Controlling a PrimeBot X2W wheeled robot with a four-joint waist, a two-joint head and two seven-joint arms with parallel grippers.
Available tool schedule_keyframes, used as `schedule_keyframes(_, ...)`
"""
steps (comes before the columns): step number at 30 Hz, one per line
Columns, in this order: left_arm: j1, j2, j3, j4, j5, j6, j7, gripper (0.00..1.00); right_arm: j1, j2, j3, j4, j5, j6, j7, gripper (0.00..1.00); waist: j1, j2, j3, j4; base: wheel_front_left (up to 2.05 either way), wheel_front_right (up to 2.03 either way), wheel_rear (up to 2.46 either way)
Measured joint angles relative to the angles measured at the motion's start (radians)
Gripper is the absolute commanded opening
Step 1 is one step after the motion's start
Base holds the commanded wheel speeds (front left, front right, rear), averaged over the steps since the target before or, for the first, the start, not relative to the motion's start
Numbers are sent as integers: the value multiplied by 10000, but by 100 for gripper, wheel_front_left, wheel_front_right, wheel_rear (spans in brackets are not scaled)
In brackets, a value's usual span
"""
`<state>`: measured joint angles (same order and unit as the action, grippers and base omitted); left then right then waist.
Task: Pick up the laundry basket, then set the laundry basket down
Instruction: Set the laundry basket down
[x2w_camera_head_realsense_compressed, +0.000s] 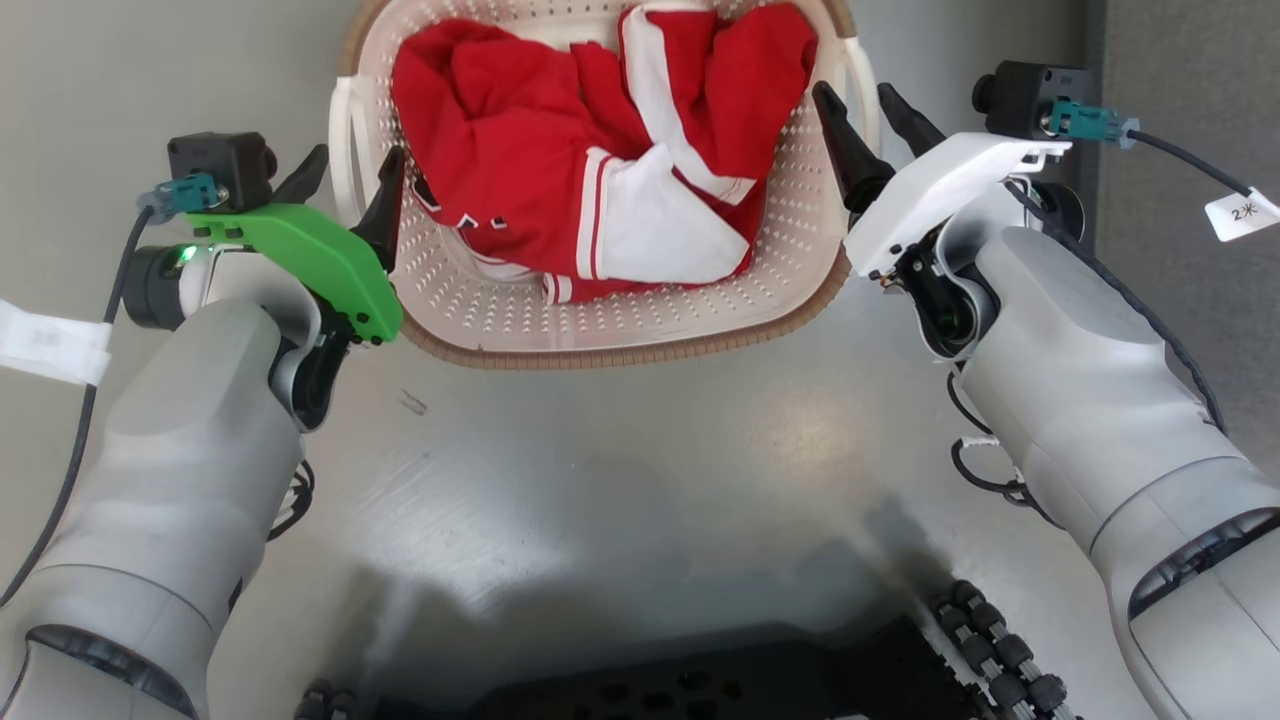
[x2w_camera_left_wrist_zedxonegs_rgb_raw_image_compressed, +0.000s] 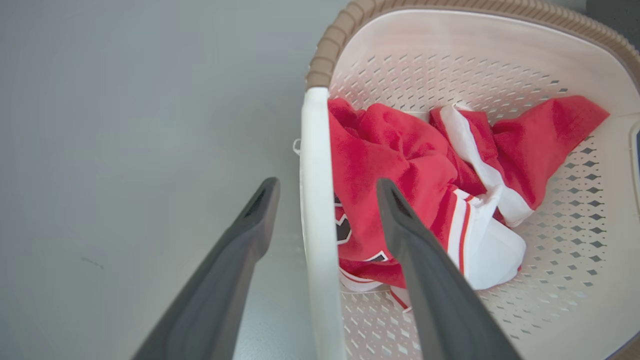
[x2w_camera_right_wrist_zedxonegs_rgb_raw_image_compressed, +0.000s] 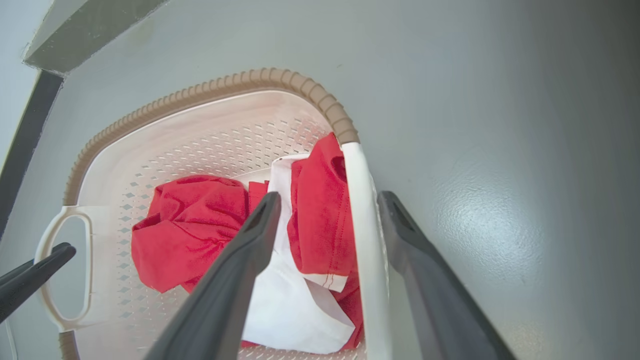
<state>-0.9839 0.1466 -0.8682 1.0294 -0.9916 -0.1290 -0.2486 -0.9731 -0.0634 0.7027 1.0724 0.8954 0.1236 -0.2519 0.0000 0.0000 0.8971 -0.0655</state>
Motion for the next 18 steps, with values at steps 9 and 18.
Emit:
schedule_keyframes(9,520,203,27,-86,-15,0,-2,100,419,6,-322,-267,-326,0,0,100,0,0,-786,-91,0,0,0)
schedule_keyframes(18,859,522,560,-1035,90,0,-4,100,781,-58,-1091,-1158,-888,0,0,100,0,0,-1872,-234,0,0,0)
